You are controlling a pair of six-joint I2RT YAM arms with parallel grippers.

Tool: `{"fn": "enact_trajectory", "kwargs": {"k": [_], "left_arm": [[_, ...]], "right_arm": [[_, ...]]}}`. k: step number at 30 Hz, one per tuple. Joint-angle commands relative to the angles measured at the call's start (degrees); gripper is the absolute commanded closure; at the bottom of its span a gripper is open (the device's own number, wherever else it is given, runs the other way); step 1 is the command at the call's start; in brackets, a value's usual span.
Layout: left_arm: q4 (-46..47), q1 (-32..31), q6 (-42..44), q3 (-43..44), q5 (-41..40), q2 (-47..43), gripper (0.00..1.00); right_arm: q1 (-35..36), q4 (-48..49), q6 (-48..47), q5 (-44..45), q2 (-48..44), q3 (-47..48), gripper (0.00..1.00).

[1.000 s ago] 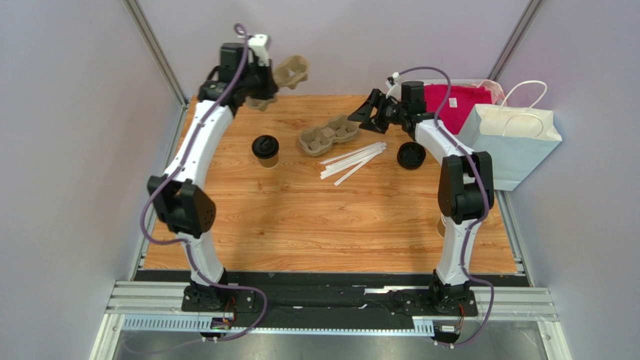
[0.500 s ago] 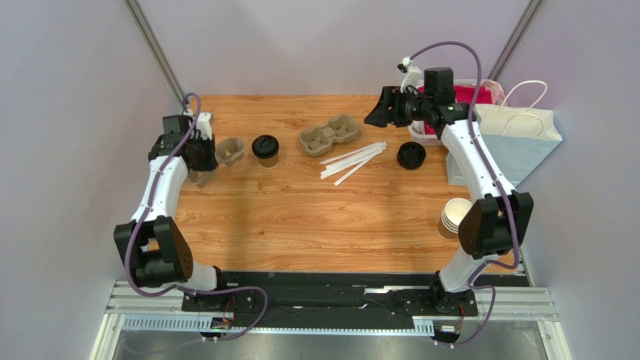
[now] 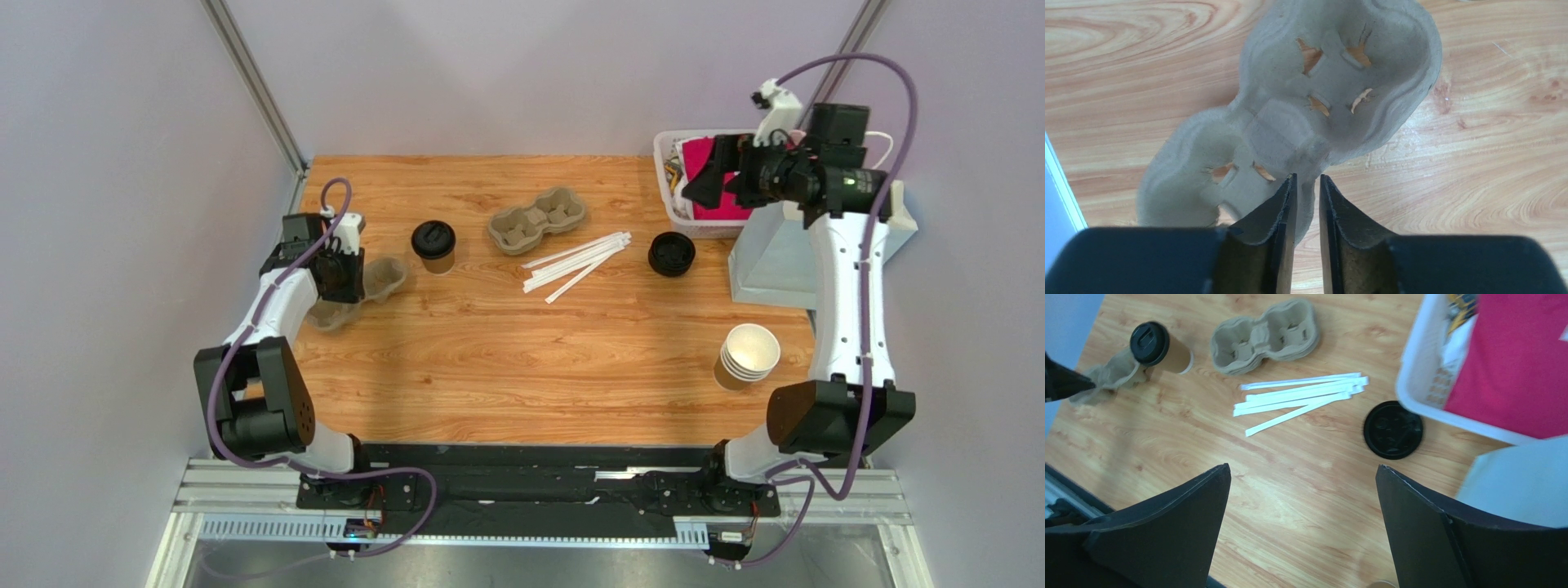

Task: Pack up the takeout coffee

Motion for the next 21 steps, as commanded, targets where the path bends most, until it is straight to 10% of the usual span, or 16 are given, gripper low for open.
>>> {"fn": "enact_trajectory", "kwargs": {"k": [1,10,21], "left_arm": [[-0.88,0.51,1.86,0.22,3.92,-2.5,0.62],[-11.78,0.68,5.98,10.14,8.21,-7.07,0.05],[-16.27,0.68,5.38,15.96,12.79,-9.89,0.03]], "right_arm": [[-6.03,-10.15,-8.05,0.06,-1.38,15.78,0.05],[-16.5,-26.25,-15.52,9.1,9.69,37.2,0.07],[-16.59,-25.63,-21.86,17.3,13.91,30.34,0.13]]}}
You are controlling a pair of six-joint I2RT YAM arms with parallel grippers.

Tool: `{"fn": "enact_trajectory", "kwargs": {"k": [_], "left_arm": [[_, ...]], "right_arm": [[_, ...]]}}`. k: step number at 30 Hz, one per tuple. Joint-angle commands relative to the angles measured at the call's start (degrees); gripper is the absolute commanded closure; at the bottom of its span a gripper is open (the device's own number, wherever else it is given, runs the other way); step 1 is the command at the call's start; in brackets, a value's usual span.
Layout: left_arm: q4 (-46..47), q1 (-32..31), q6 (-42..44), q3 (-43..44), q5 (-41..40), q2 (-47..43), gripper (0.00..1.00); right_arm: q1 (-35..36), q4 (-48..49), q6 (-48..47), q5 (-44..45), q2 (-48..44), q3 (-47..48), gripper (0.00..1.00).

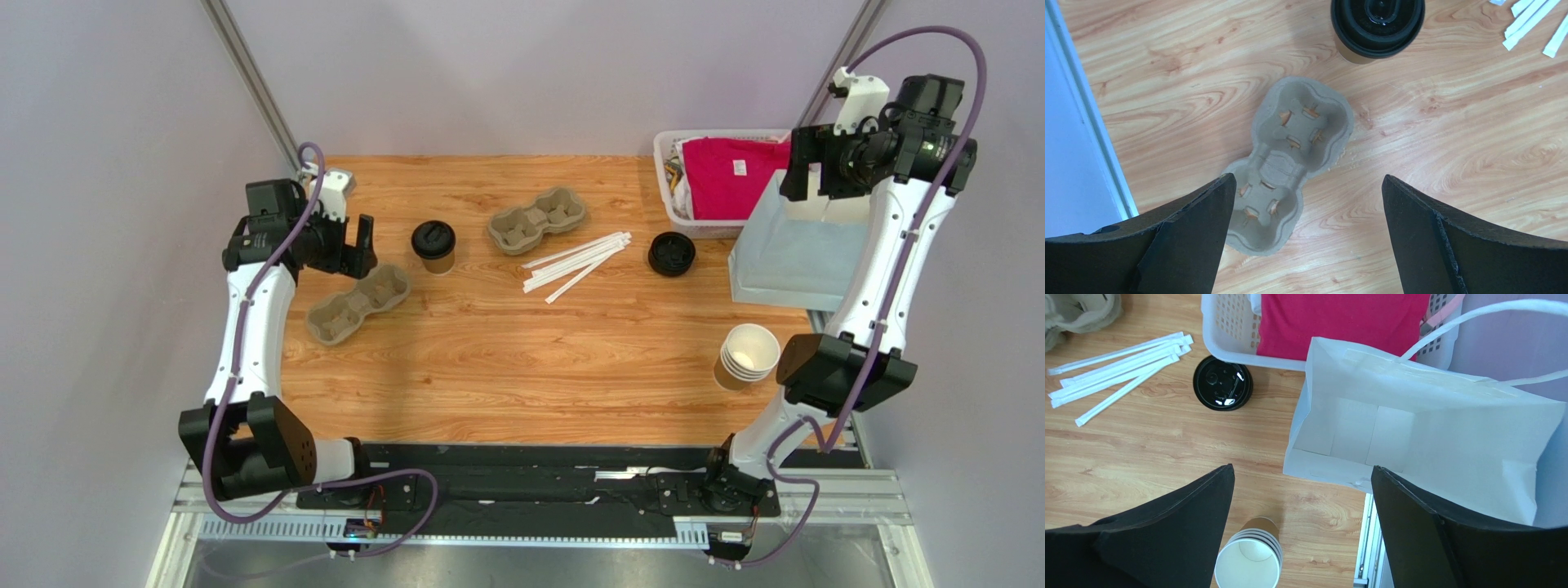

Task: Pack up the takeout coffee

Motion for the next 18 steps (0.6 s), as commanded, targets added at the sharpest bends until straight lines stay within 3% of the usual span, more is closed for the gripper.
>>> {"fn": "enact_trajectory", "kwargs": {"k": [1,10,18], "left_arm": [[-2.74,0.46,0.54,1.27,3.62,-1.04,0.03],[-2.65,0.46,-0.07,-0.4,5.03,-1.39,0.03],[-2.04,0.46,-0.25,0.39,6.17,-0.6,0.03]], "right_arm": [[-0.09,-2.73,-3.48,2.76,1.96,0.53,0.13],[-0.09,-1.58,-1.55,4.61,5.13,-0.53,0.18],[0.44,0.08,-0.05,-1.35,-0.56,-3.6,0.22]]}}
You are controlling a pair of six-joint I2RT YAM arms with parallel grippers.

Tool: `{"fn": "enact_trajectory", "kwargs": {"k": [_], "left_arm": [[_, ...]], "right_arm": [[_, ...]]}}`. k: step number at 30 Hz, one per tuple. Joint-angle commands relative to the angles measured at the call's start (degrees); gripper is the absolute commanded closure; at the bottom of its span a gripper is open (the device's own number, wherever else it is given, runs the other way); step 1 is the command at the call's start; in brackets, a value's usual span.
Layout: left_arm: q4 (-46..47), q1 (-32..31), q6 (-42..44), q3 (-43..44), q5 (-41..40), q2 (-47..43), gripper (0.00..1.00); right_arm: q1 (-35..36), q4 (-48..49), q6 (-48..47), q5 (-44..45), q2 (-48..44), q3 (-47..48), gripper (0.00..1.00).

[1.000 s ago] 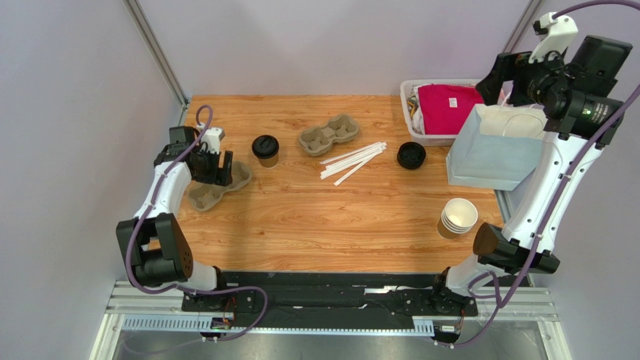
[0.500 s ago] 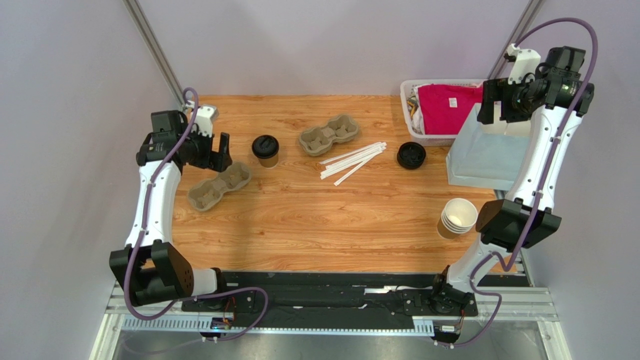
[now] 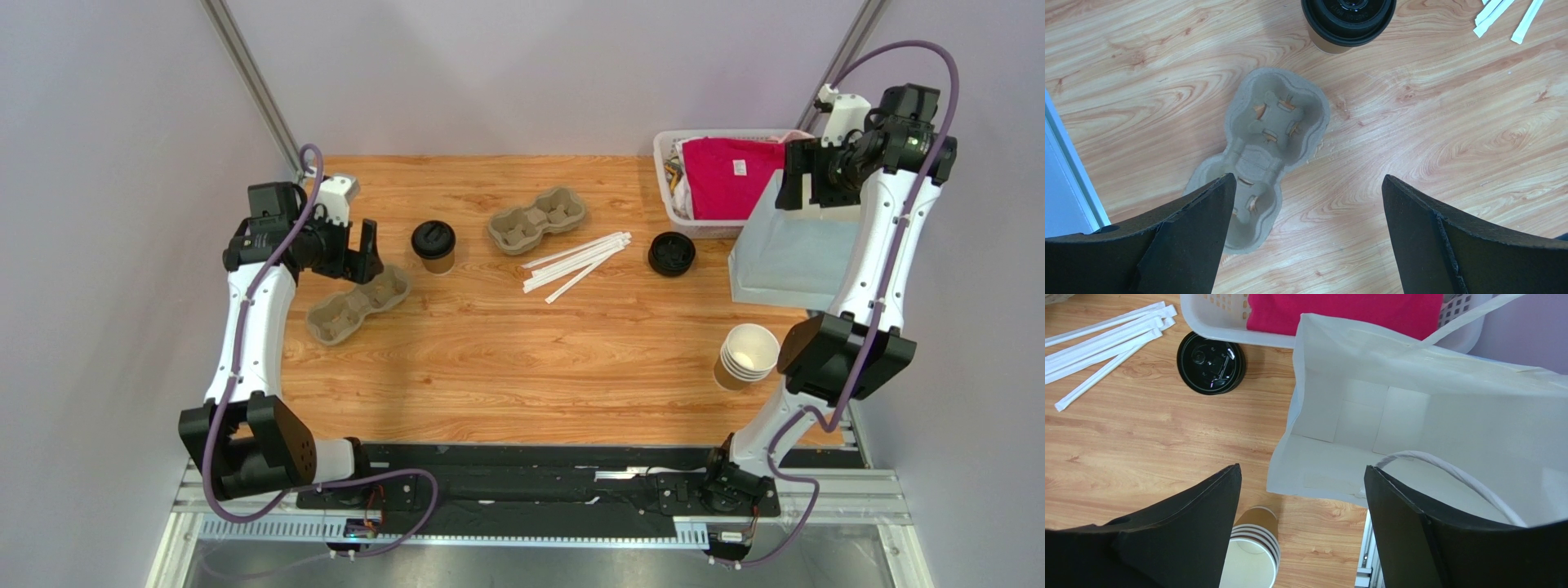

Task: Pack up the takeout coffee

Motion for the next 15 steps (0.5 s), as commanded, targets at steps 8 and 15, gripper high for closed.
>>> {"fn": "enact_trajectory", "kwargs": {"k": [8,15], "left_arm": [[-0.78,0.55,-0.43,2.04,3.2,-0.16,0.03],[-2.88,0.46,-2.09,4.59,5.13,-0.6,0.03]], "right_arm": [[10.0,0.14,0.58,-4.38,-12.09,-1.09,0.23],[14.94,4.54,0.85,13.01,-7.96,-0.74,0.23]]}}
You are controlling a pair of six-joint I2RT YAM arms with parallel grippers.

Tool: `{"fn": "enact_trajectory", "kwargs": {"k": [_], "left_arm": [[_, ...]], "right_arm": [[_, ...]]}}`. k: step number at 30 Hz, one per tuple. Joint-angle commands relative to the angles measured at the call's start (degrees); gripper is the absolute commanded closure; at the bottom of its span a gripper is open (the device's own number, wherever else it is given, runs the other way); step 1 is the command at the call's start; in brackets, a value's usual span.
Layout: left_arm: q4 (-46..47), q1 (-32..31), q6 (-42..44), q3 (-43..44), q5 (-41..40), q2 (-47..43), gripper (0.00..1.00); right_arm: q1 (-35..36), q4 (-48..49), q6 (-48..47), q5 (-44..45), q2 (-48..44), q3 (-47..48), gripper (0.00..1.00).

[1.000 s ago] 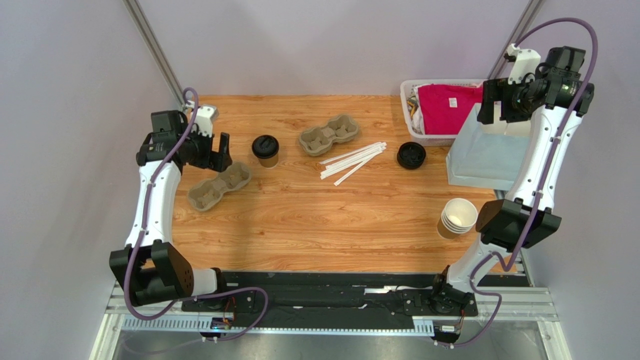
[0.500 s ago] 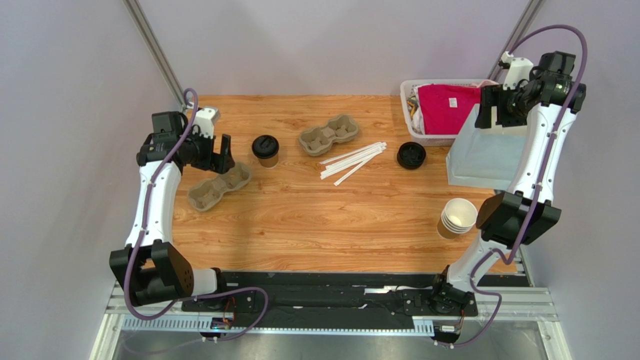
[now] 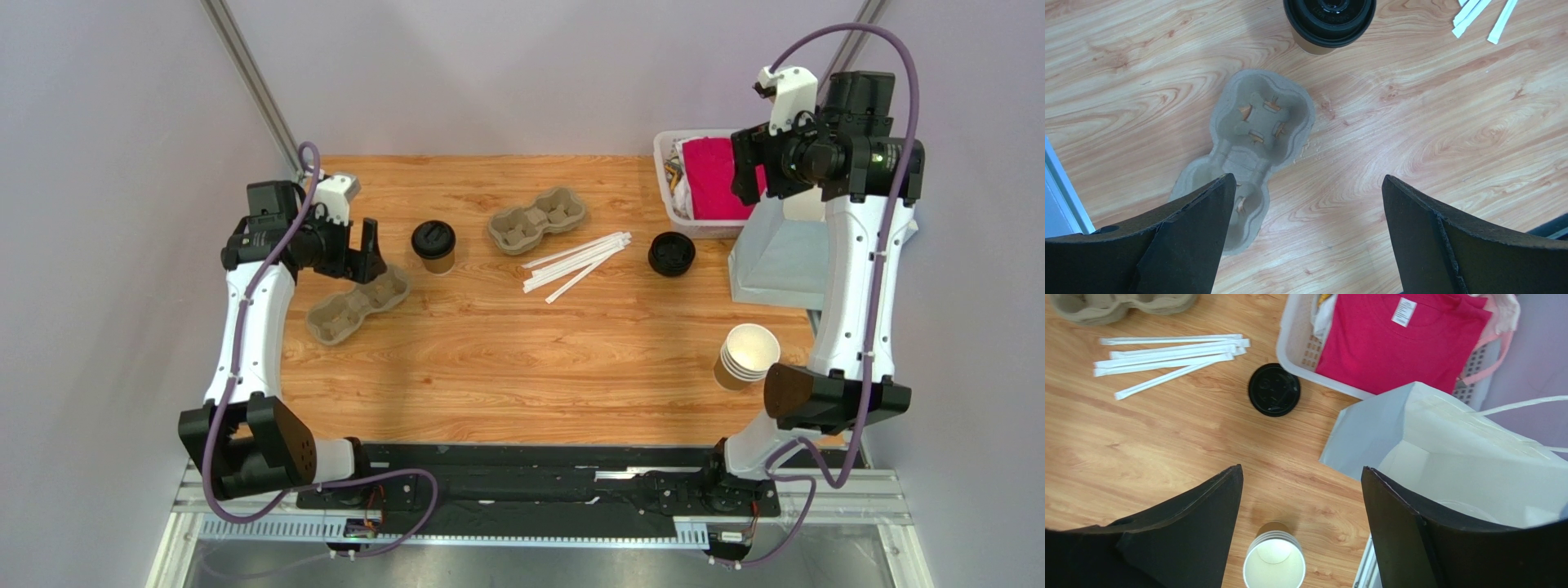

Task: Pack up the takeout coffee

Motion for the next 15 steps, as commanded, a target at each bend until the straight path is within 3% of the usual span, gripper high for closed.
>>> {"fn": "enact_trajectory", "kwargs": {"k": [1,15], "left_arm": [[-1.75,0.46,-1.7,4.21,3.12,-0.71,0.03],[-4.39,0.46,-6.54,6.68,8.83,-2.12,0.02]], "right_arm": [[0.65,4.26,0.72,12.31,4.01,0.33,0.23],[-1.28,2.07,-1.04,21.63,16.41,5.52,0.25]]}}
